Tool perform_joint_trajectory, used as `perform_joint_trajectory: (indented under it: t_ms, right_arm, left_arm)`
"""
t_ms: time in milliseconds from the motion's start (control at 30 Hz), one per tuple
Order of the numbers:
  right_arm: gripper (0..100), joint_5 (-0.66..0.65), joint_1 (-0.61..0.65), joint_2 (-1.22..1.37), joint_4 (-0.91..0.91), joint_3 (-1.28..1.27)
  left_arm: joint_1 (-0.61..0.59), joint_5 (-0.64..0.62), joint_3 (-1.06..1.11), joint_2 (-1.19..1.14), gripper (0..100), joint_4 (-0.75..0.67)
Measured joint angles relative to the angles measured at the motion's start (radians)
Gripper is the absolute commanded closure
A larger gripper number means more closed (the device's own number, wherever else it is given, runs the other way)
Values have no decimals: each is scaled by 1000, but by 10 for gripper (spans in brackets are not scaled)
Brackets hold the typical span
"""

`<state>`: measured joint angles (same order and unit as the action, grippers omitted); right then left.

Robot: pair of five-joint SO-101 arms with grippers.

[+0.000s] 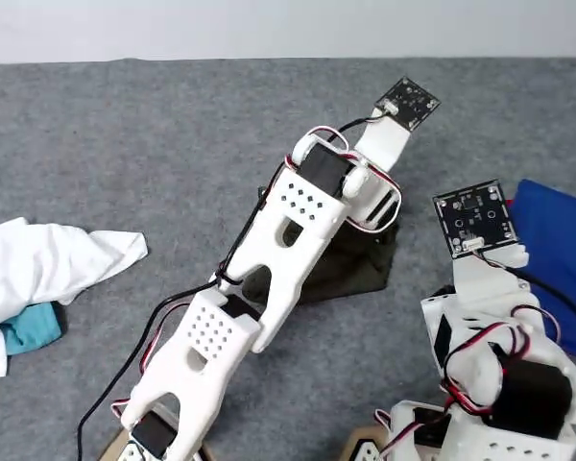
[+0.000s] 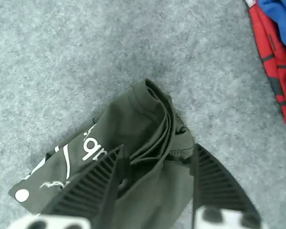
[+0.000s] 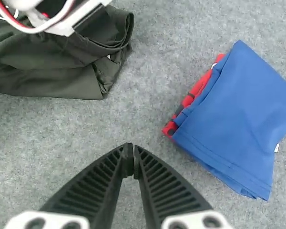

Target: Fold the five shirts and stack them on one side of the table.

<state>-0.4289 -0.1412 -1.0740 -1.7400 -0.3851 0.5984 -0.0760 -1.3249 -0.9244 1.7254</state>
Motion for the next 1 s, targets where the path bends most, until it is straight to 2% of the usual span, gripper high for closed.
perform_joint_trajectory:
  t_ms: [100,267,367,667,833,1000]
  right_arm:
    - [989,0,0,0,0,0]
    - [989,0,0,0,0,0]
    - [989,0,0,5,0,-3]
    - [989,0,0,249,20,43]
    - [989,0,2,405,20,184]
    - [935,0,98,559,29,276]
  left_arm:
    - [-26,0,0,0,814,3]
    - [-98,0,0,60,980,3]
    - [-146,2,66,167,994,3]
    - [-239,86,649,606,994,3]
    - [-353,118,942,870,994,3]
    - [-488,120,1166,1085,994,3]
